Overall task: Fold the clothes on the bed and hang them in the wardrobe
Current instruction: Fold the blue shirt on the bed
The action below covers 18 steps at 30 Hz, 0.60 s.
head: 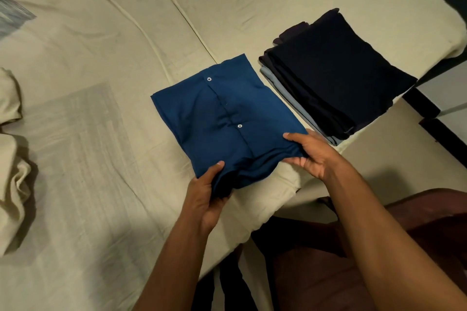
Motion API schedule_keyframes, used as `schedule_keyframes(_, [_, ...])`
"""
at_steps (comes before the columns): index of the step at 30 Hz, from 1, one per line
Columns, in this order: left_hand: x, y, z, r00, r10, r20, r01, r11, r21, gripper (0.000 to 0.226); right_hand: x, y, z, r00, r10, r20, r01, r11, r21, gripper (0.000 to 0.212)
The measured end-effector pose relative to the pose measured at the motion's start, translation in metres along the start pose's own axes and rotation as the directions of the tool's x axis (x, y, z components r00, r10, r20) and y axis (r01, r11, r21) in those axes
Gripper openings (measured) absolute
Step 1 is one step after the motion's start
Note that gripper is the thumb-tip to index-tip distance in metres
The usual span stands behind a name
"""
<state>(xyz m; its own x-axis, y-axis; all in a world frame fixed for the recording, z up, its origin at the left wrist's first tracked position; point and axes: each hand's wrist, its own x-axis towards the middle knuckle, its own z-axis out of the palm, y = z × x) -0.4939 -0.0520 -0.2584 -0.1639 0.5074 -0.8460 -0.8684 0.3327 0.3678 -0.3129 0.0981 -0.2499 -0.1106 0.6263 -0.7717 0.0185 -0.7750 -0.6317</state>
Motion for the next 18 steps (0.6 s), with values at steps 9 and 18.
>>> schedule_keyframes(9, [-0.114,0.101,0.030,0.941,0.249,0.228,-0.226,0.966,-0.122,0.055,-0.125,-0.078,0.054,0.901,-0.411,0.137,0.401,0.911,0.095,0.030])
schedule_keyframes(18, [-0.099,0.188,0.048,0.982,0.161,0.098,-0.142,0.974,-0.178,0.028,-0.105,-0.129,0.115,0.949,-0.213,0.231,0.205,0.977,0.057,0.004])
